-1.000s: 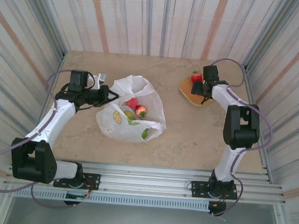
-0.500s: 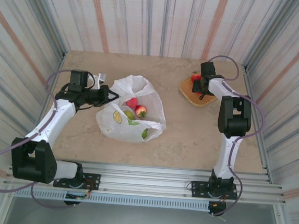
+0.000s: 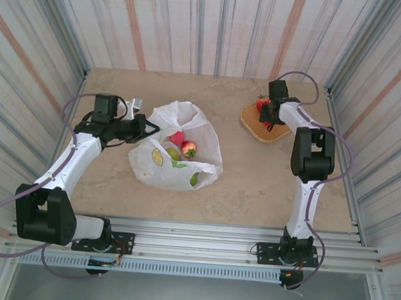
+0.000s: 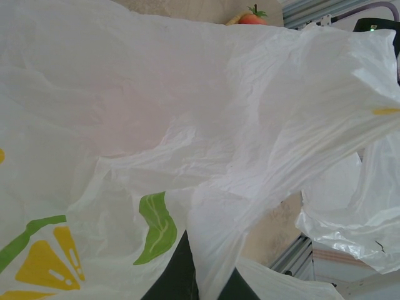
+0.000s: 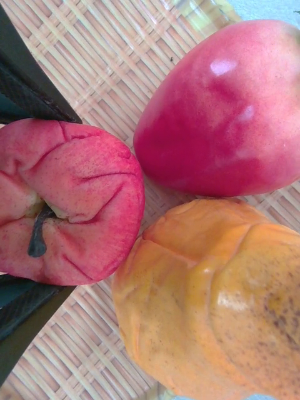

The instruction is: Place the fruits into the plastic bag

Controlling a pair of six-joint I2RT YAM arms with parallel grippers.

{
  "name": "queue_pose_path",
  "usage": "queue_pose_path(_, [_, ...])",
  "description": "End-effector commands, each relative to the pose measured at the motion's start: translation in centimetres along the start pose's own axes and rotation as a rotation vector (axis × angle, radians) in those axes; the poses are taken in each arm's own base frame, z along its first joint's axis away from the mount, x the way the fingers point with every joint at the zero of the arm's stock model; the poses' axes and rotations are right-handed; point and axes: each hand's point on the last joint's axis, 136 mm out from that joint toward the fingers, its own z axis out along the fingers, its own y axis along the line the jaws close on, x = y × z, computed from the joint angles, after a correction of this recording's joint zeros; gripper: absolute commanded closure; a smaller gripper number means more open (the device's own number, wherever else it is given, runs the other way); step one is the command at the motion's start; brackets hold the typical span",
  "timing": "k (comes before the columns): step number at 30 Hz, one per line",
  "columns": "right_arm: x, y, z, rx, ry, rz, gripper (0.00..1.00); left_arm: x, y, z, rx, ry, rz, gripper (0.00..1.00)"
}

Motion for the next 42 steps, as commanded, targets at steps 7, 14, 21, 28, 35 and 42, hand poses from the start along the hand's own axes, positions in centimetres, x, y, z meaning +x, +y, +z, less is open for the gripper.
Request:
queue_pose_path(7, [0.7,0.0,-6.6,-0.085,-0.059,0.027,0.44,0.3,0.1,0.3,0.014,0.011,0.000,0.99])
queue_pose_path(14, [5.8,6.2,-16.5,-0.399,-0.179,0.013,0.46,0.3,0.2,0.5,0.016,0.013,-0.010,0.99])
queue_pose_path(21, [12.0,13.0,-25.2,-0.767,-0.242,-0.124,0.48,0.2,0.1,0.7,0.027,0.014,-0.021,0.99])
queue_pose_path(28, [15.2,17.6,-27.3,-0.949,-0.226,-0.204,0.48,0.4,0.2,1.1,0.032,0.026,-0.034,0.99])
queue_pose_path(35, [16.3,23.7,-26.4,-1.020,-0.221,-0.316,0.49,0.7,0.2,1.4,0.031,0.036,-0.035,0.99])
queue_pose_path(42, [16.3,28.6,-25.1,-1.069,-0.250,-0.345,0.49,0.7,0.0,1.2,0.033,0.033,-0.028,0.99])
